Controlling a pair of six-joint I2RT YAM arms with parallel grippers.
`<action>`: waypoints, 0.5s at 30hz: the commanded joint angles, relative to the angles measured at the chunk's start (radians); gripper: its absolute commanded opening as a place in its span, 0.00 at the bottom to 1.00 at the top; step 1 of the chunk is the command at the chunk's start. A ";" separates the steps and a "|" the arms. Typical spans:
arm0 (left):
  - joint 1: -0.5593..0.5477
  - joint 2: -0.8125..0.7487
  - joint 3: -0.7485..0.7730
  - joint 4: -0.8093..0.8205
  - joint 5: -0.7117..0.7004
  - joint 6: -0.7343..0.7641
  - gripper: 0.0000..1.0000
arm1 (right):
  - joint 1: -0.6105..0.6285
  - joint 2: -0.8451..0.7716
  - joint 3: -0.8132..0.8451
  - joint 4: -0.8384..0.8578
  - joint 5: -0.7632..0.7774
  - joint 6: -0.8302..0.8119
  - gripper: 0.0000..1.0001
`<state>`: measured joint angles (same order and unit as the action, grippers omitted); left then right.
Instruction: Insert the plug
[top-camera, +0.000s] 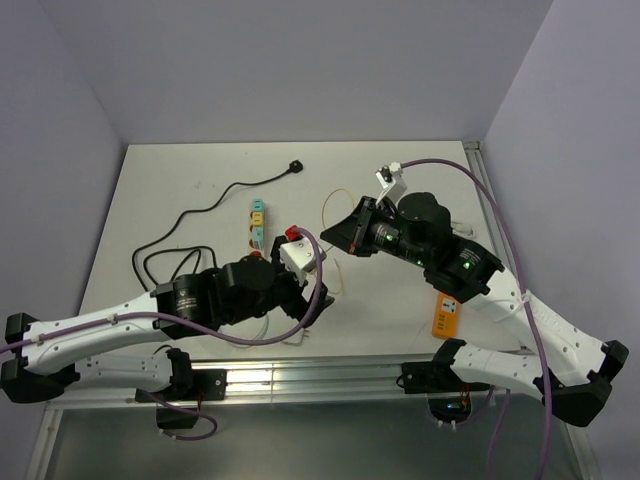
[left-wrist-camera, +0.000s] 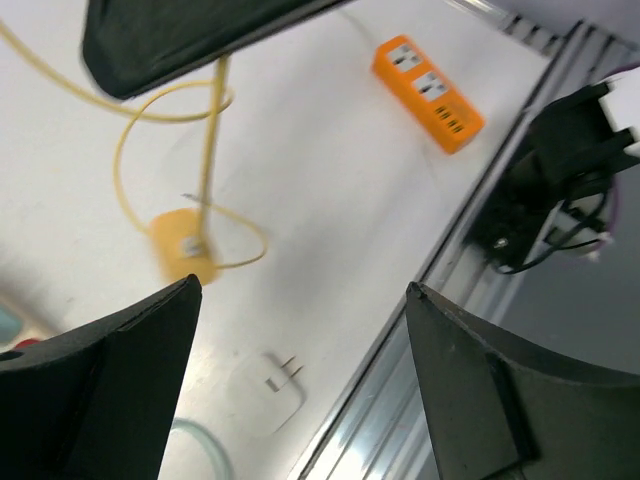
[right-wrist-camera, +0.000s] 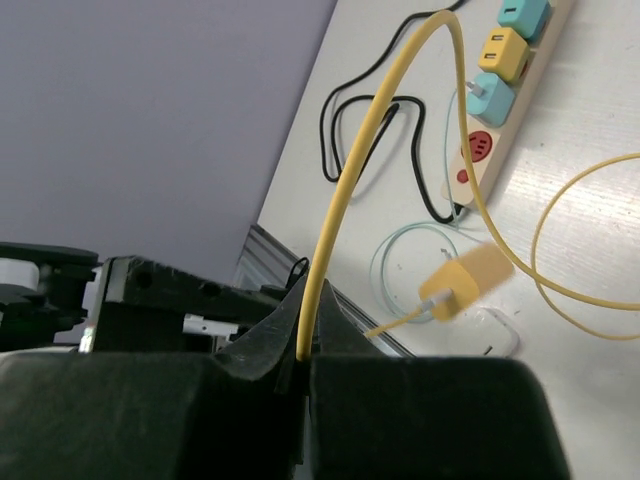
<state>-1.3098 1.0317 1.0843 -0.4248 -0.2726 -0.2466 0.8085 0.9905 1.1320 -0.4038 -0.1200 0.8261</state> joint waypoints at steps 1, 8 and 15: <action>-0.003 -0.022 0.072 -0.040 -0.085 0.082 0.88 | -0.006 -0.038 0.066 -0.009 0.016 0.001 0.00; -0.003 -0.041 0.039 -0.004 -0.171 0.026 0.88 | -0.006 -0.056 0.054 -0.012 0.020 0.025 0.00; -0.005 -0.030 0.000 0.055 -0.096 0.013 0.91 | -0.006 -0.062 0.058 -0.012 0.026 0.045 0.00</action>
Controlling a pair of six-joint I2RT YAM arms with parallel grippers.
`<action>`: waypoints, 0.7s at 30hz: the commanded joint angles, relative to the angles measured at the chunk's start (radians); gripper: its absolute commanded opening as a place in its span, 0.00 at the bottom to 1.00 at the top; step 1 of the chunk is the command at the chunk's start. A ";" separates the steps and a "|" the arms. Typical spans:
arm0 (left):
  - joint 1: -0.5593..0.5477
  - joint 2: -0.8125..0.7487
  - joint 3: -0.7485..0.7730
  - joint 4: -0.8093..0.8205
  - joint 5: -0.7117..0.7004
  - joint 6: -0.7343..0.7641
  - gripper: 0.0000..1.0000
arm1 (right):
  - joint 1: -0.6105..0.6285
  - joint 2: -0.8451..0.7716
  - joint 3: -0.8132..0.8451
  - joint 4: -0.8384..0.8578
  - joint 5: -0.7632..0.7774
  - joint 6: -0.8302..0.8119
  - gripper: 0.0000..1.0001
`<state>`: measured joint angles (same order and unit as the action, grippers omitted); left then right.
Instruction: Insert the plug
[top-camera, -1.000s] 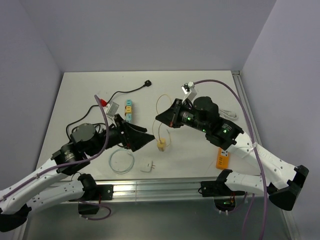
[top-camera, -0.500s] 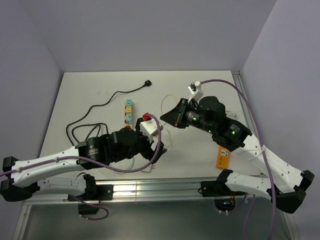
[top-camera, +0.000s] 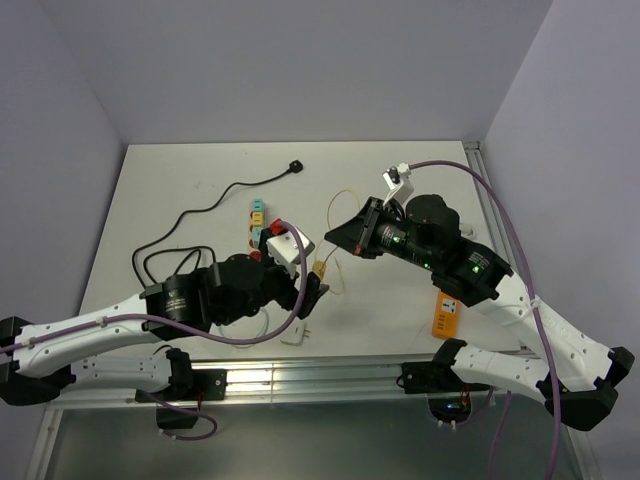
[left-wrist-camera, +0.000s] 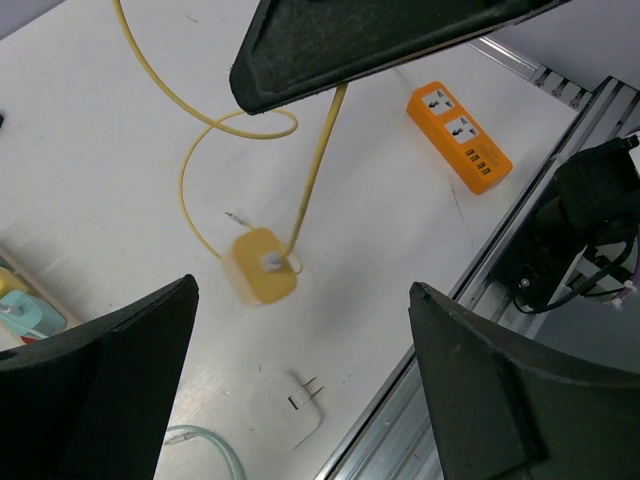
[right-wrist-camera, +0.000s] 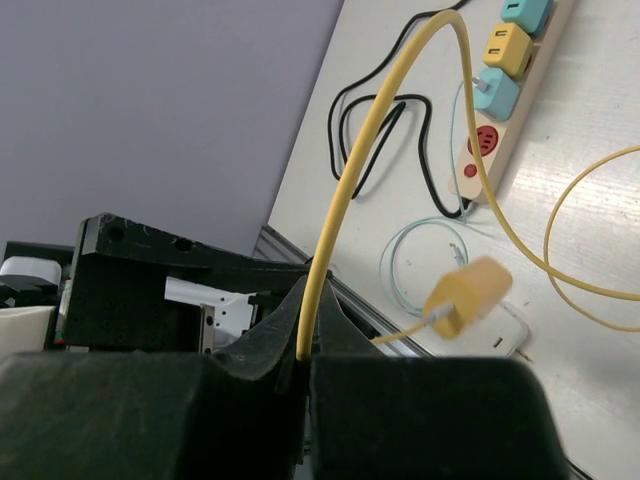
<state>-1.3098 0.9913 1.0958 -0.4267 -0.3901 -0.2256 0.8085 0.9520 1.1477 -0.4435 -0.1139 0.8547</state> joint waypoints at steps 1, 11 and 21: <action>-0.005 0.020 -0.010 0.054 0.016 -0.008 0.92 | -0.006 -0.024 0.043 0.029 0.019 0.020 0.00; -0.005 0.161 0.044 -0.037 -0.240 -0.113 1.00 | -0.005 -0.032 0.029 0.034 0.026 0.032 0.00; -0.005 0.175 0.021 0.009 -0.187 -0.106 1.00 | -0.005 -0.032 0.029 0.031 0.026 0.032 0.00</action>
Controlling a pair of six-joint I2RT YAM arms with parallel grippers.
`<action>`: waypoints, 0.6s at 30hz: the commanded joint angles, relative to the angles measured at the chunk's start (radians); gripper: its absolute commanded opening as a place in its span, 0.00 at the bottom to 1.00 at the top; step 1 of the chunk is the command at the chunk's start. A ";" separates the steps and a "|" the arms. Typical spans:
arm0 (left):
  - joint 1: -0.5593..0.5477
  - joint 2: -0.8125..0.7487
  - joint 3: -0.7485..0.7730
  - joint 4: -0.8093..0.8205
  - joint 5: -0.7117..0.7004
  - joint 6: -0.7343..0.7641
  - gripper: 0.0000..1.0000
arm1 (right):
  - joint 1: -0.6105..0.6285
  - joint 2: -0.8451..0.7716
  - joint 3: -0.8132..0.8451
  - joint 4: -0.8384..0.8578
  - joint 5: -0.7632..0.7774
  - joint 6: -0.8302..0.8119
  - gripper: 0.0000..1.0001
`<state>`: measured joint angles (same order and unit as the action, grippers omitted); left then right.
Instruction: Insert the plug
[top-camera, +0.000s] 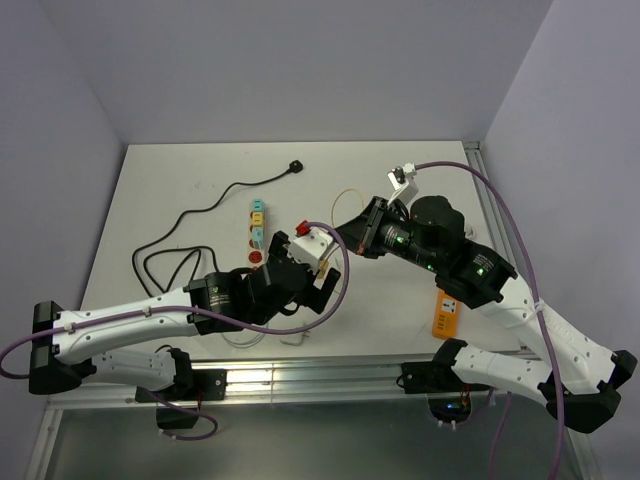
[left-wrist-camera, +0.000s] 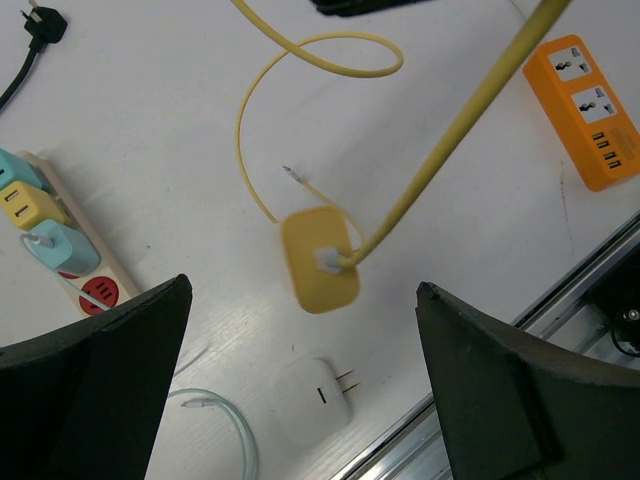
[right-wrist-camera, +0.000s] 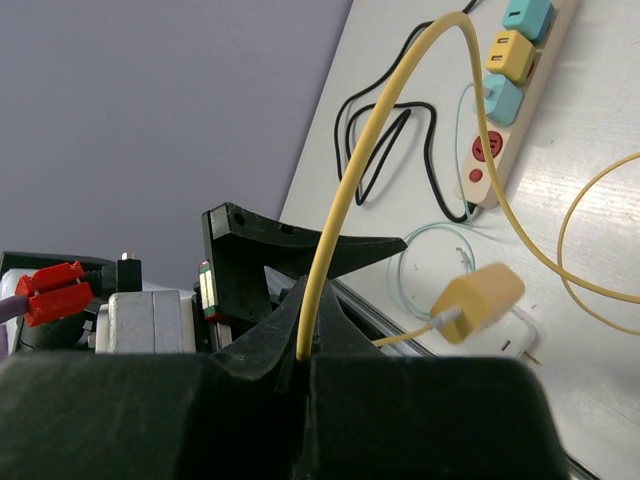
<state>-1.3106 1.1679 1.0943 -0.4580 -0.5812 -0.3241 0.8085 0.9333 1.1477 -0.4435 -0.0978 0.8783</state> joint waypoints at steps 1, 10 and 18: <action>-0.004 -0.004 0.021 0.045 0.017 -0.004 1.00 | -0.005 -0.014 0.027 0.034 0.009 0.008 0.00; -0.004 0.039 0.029 0.028 0.014 -0.009 1.00 | -0.003 -0.014 0.023 0.043 -0.002 0.014 0.00; -0.001 0.036 -0.010 0.091 0.021 0.010 0.98 | -0.002 -0.021 0.018 0.039 0.000 0.019 0.00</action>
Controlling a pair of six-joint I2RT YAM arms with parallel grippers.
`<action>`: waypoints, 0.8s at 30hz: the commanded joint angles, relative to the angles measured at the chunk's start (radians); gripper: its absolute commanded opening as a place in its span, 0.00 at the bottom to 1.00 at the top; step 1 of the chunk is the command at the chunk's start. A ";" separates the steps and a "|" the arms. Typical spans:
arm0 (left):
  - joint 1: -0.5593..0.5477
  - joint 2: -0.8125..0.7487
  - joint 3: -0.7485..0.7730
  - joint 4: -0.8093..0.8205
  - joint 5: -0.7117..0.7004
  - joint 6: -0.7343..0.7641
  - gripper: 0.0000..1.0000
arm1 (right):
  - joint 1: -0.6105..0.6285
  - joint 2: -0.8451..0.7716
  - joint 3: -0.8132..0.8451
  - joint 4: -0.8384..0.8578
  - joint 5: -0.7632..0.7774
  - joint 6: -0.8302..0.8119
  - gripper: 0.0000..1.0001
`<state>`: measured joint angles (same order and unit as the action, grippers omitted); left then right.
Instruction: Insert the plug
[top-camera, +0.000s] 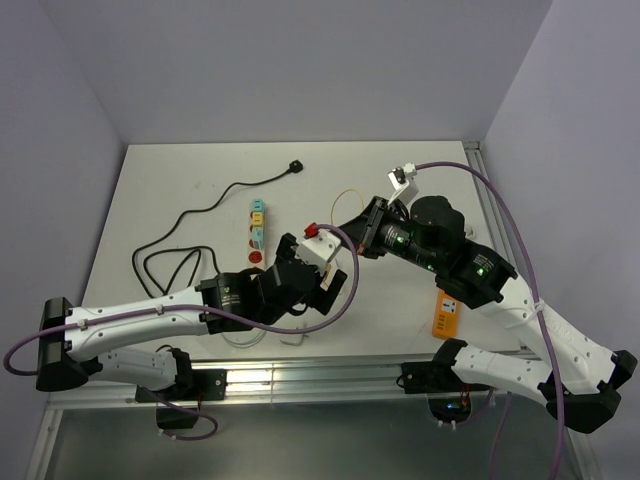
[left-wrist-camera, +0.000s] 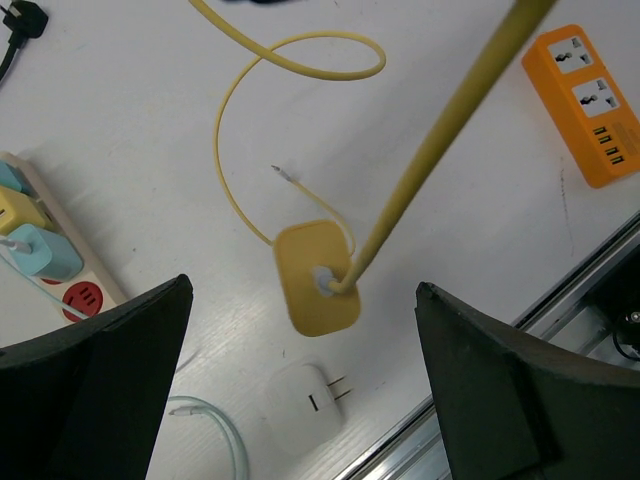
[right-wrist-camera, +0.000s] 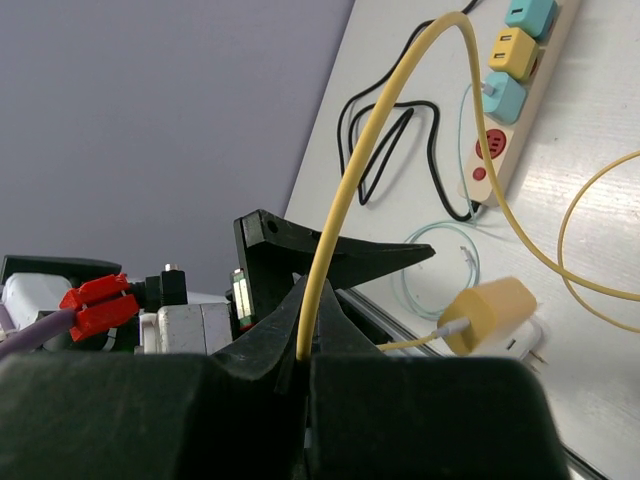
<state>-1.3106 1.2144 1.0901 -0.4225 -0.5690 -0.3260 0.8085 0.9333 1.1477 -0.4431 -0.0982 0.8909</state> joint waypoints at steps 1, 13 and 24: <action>-0.001 -0.007 -0.006 0.059 0.012 0.013 0.98 | 0.000 -0.021 0.017 0.040 0.000 0.006 0.00; 0.027 0.011 -0.016 0.079 0.058 0.013 0.87 | 0.003 -0.017 0.023 0.040 -0.005 0.011 0.00; 0.045 0.017 -0.045 0.096 0.090 0.004 0.84 | 0.008 -0.014 0.021 0.046 -0.003 0.017 0.00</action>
<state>-1.2720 1.2278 1.0595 -0.3546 -0.5083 -0.3199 0.8089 0.9333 1.1477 -0.4492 -0.0982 0.8978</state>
